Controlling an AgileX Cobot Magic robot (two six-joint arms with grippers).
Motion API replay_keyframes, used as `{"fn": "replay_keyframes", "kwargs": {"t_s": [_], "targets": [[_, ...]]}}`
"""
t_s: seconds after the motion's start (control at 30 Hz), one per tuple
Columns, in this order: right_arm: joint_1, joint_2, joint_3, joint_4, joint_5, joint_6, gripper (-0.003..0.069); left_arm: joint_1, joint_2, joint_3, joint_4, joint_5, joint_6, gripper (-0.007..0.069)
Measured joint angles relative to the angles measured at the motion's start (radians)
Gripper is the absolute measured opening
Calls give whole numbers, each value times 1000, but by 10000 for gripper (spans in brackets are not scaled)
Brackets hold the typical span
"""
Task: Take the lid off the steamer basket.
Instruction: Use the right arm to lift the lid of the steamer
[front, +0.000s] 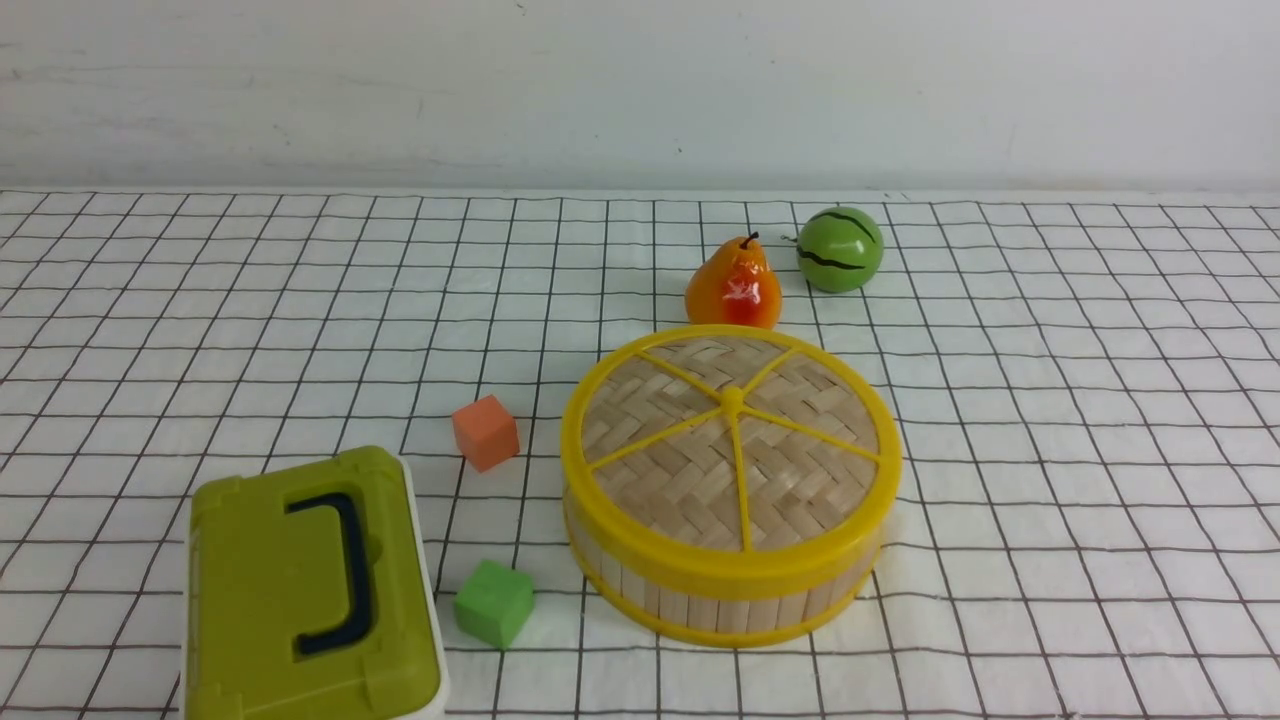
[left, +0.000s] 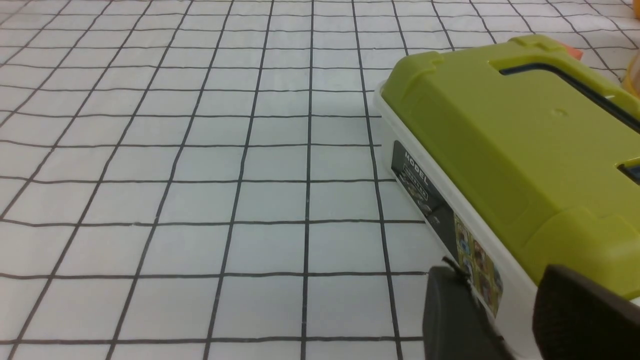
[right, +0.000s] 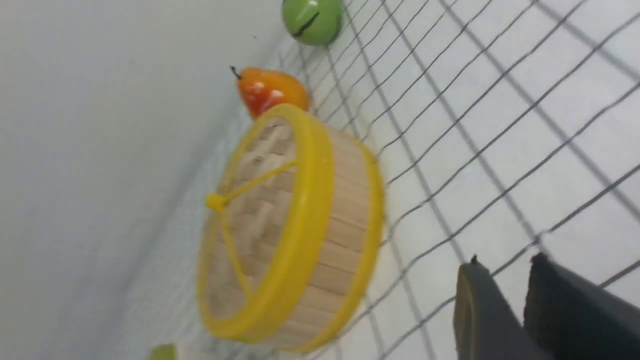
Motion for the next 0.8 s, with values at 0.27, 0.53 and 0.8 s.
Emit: {"fn": "replay_keyframes", "kwargs": {"t_s": [0.27, 0.53, 0.8], "targets": [[-4, 0, 0, 16, -34, -104, 156, 0, 0, 0, 0, 0, 0, 239], [-4, 1, -56, 6, -39, -356, 154, 0, 0, 0, 0, 0, 0, 239], [-4, 378, -509, -143, 138, -693, -22, 0, 0, 0, 0, 0, 0, 239]]}}
